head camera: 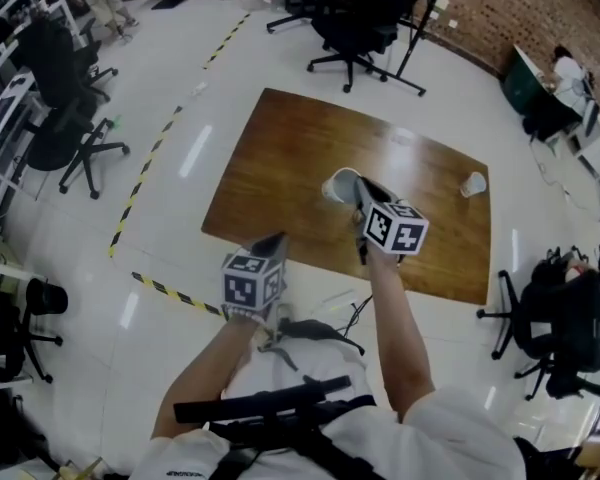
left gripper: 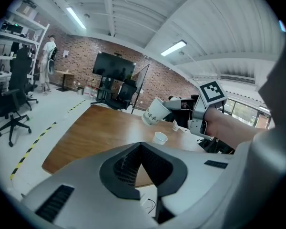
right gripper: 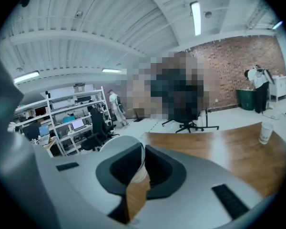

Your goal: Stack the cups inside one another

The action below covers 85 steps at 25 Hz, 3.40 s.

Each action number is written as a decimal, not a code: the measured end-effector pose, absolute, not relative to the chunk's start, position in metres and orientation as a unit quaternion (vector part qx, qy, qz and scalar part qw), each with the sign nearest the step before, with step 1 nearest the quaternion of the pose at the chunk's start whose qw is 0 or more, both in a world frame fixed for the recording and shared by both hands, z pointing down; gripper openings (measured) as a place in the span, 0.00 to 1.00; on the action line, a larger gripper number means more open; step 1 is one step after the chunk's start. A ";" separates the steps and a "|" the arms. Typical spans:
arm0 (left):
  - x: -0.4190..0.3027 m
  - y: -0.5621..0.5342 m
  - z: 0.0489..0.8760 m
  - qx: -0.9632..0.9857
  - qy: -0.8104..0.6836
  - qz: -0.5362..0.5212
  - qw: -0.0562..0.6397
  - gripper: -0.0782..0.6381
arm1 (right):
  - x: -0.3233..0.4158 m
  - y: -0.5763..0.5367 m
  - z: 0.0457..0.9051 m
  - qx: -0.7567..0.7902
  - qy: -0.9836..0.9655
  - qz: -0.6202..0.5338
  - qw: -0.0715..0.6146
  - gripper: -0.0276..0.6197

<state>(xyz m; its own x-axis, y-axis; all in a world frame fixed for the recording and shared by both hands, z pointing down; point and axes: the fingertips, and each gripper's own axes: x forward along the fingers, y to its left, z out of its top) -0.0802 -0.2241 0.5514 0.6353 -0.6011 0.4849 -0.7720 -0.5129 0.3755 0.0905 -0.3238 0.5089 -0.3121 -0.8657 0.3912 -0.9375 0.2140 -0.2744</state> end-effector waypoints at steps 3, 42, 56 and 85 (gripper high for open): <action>-0.066 -0.219 0.548 0.865 -0.386 0.151 0.283 0.10 | 0.131 -0.316 0.497 0.612 -0.756 0.226 0.064 0.09; -0.042 -0.247 0.566 0.856 -0.381 0.160 0.310 0.10 | 0.225 -0.317 0.592 0.659 -0.677 0.285 0.160 0.09; -0.049 -0.250 0.571 0.850 -0.387 0.161 0.319 0.10 | 0.227 -0.321 0.618 0.655 -0.666 0.307 0.180 0.09; -0.078 -0.185 0.548 0.857 -0.402 0.139 0.292 0.10 | 0.169 -0.252 0.552 0.634 -0.718 0.266 0.114 0.08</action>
<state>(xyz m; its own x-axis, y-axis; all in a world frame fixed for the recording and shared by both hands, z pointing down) -0.0783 -0.1850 0.5479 0.6383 -0.6072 0.4731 -0.7698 -0.5065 0.3885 0.1690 -0.2525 0.5525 -0.1712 -0.8490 0.4998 -0.9699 0.0560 -0.2372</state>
